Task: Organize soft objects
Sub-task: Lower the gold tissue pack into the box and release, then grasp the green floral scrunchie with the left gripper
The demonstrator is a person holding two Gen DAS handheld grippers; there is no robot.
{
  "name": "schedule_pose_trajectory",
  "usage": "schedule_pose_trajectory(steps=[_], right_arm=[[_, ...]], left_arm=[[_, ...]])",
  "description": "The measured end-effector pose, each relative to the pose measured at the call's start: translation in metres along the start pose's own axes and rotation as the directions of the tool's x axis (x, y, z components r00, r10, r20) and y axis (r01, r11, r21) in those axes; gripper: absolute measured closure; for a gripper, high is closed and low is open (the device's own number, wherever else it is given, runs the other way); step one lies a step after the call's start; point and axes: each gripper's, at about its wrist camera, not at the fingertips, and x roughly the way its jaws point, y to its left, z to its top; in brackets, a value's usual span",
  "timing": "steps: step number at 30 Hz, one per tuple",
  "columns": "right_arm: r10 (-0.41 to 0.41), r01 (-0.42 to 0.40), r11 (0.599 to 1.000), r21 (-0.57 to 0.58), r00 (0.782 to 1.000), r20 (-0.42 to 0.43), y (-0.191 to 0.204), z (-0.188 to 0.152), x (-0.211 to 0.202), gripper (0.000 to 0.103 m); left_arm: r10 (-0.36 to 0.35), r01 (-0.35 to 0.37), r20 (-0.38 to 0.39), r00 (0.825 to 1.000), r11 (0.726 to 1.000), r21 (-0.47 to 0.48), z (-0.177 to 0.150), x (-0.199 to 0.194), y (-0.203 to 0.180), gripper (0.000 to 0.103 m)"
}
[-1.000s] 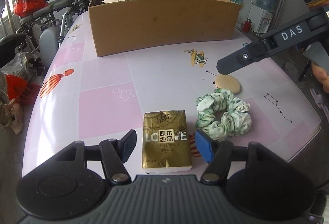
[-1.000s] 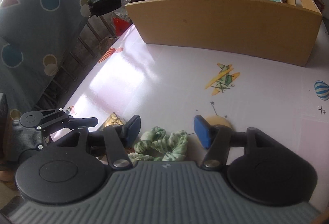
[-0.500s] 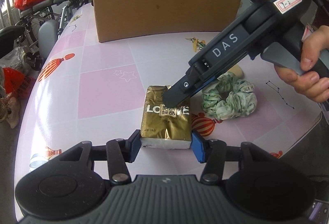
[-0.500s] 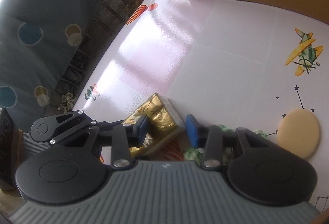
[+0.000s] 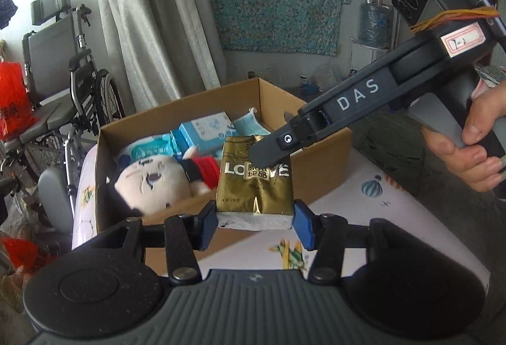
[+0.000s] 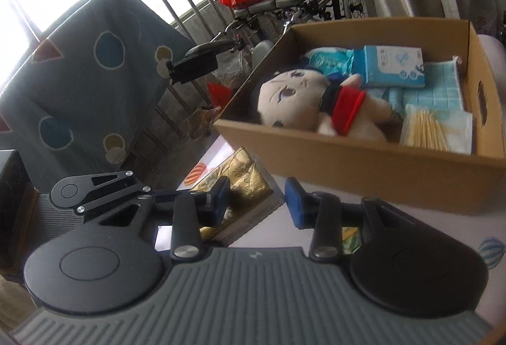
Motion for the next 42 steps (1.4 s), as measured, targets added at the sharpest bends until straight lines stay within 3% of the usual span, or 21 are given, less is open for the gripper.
schedule_pose_trajectory(steps=[3,7,12,15,17,20,21,24,26,30,32,36,42], right_arm=[[-0.091,0.090,0.995,0.053,0.996,0.006,-0.050,0.059,0.015,0.063],[-0.166,0.172,0.973,0.155,0.985,-0.052,-0.118,0.099,0.061,0.063],[-0.202,0.233,0.939,0.253,0.969,-0.145,-0.177,0.100,0.118,0.063],[-0.197,0.240,0.931,0.274,0.965,-0.174,-0.195,0.087,0.149,0.063],[-0.187,0.229,0.937,0.262,0.966,-0.176,-0.198,0.081,0.166,0.063],[-0.180,0.230,0.939,0.256,0.962,-0.204,-0.195,0.076,0.178,0.062],[-0.191,0.238,0.938,0.251,0.962,-0.197,-0.192,0.076,0.177,0.061],[-0.255,0.284,0.937,0.202,0.954,-0.156,-0.180,0.084,0.168,0.052],[-0.248,0.270,0.947,0.177,0.959,-0.135,-0.172,0.089,0.156,0.051],[-0.202,0.211,0.961,0.177,0.977,-0.070,-0.155,0.097,0.108,0.051],[-0.130,0.131,0.976,0.175,0.991,-0.017,-0.141,0.092,0.072,0.051],[0.031,-0.028,0.986,0.165,0.999,-0.018,-0.112,0.057,0.012,0.051],[0.129,-0.105,0.983,0.147,0.979,-0.159,-0.060,-0.048,-0.016,0.044]], left_arm=[[-0.014,0.014,-0.030,0.999,1.000,-0.022,0.048,0.068,0.007,0.052],[-0.048,0.033,-0.136,0.990,0.993,-0.115,0.080,0.155,0.014,0.052],[-0.069,0.000,-0.281,0.957,0.971,-0.239,0.083,0.231,0.015,0.051],[-0.148,0.030,-0.319,0.936,0.937,-0.348,0.074,0.248,0.030,0.048],[-0.157,0.021,-0.348,0.924,0.931,-0.365,0.073,0.254,0.029,0.042],[-0.092,-0.029,-0.369,0.925,0.950,-0.310,0.070,0.251,0.027,0.040],[-0.084,-0.029,-0.364,0.927,0.955,-0.295,0.070,0.249,0.027,0.034],[-0.097,-0.011,-0.351,0.931,0.956,-0.294,0.071,0.237,0.026,0.032],[-0.100,-0.010,-0.347,0.933,0.954,-0.300,0.072,0.223,0.028,0.037],[-0.092,0.011,-0.265,0.960,0.956,-0.295,0.067,0.152,0.034,0.040],[-0.093,0.026,-0.205,0.974,0.951,-0.308,0.056,0.105,0.036,0.039],[-0.119,0.058,-0.181,0.976,0.949,-0.310,0.013,0.033,0.036,0.044],[-0.139,0.056,-0.308,0.941,0.963,-0.264,-0.085,-0.002,-0.002,0.048]])
